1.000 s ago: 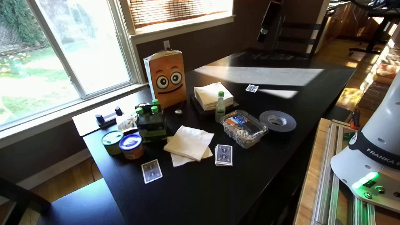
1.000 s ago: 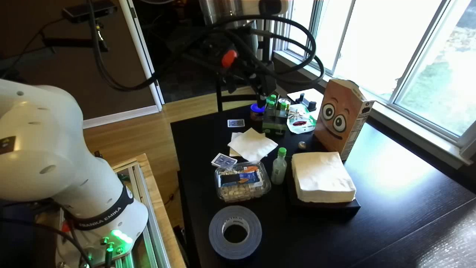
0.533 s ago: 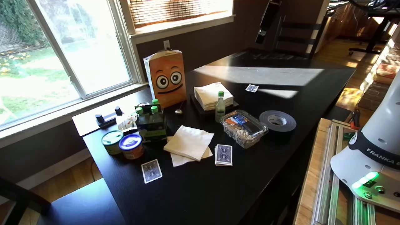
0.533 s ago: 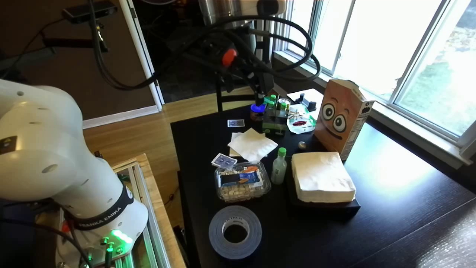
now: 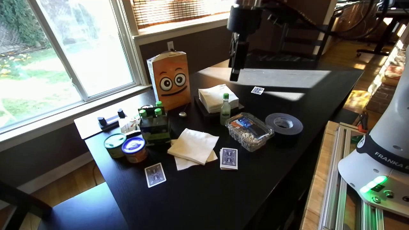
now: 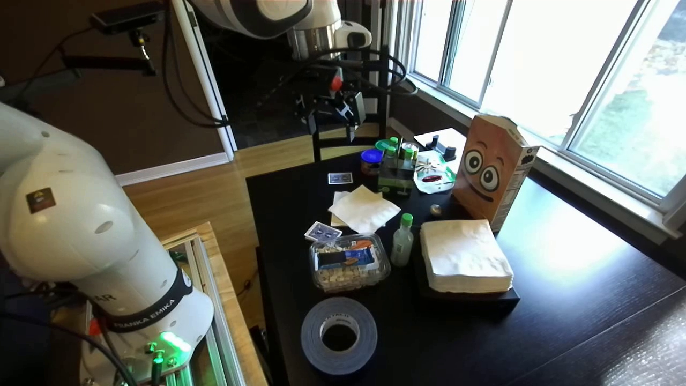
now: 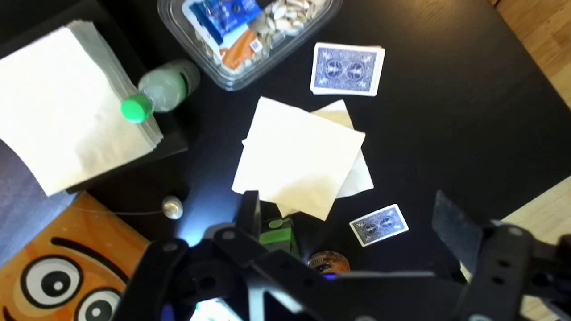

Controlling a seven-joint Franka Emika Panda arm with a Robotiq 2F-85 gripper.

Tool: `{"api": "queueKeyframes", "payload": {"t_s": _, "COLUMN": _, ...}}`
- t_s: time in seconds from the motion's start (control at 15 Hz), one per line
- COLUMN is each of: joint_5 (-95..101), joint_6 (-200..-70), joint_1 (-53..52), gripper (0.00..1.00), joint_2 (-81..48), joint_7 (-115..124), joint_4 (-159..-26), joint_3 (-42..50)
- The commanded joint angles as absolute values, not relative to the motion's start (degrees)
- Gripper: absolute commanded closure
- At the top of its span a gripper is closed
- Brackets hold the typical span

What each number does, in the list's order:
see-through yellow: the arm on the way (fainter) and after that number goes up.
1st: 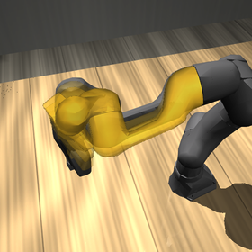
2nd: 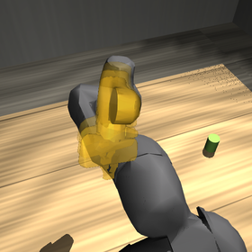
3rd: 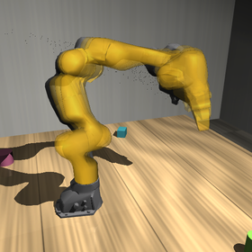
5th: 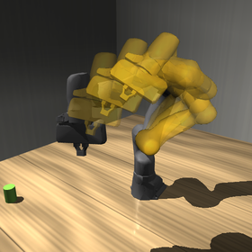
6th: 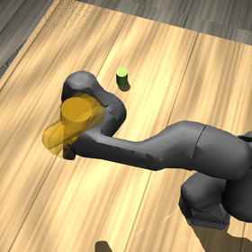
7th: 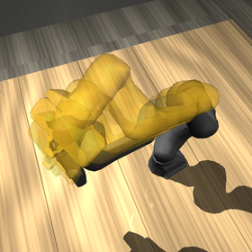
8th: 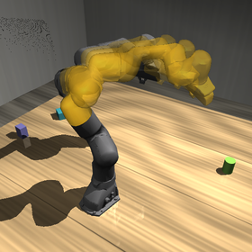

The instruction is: Move the box of bottles to the right then remove the can from the box.

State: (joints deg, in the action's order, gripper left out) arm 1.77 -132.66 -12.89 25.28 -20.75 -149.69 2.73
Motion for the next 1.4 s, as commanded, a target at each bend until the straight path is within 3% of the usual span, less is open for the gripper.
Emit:
{"api": "queueKeyframes", "payload": {"t_s": 0.0, "joint_5": 1.1, "joint_6": -140.0, "joint_1": -13.4, "gripper": 0.0, "joint_2": 14.0, "joint_7": -15.4, "joint_4": -141.9, "joint_3": -3.0}}
{"api": "queueKeyframes", "payload": {"t_s": 0.67, "joint_5": 1.7, "joint_6": -143.7, "joint_1": -12.6, "gripper": 0.0, "joint_2": 9.2, "joint_7": -17.0, "joint_4": -137.6, "joint_3": -5.7}}
{"api": "queueKeyframes", "payload": {"t_s": 1.33, "joint_5": -1.3, "joint_6": -137.4, "joint_1": -8.3, "gripper": 0.0, "joint_2": -17.6, "joint_7": -32.8, "joint_4": -109.7, "joint_3": -6.3}}
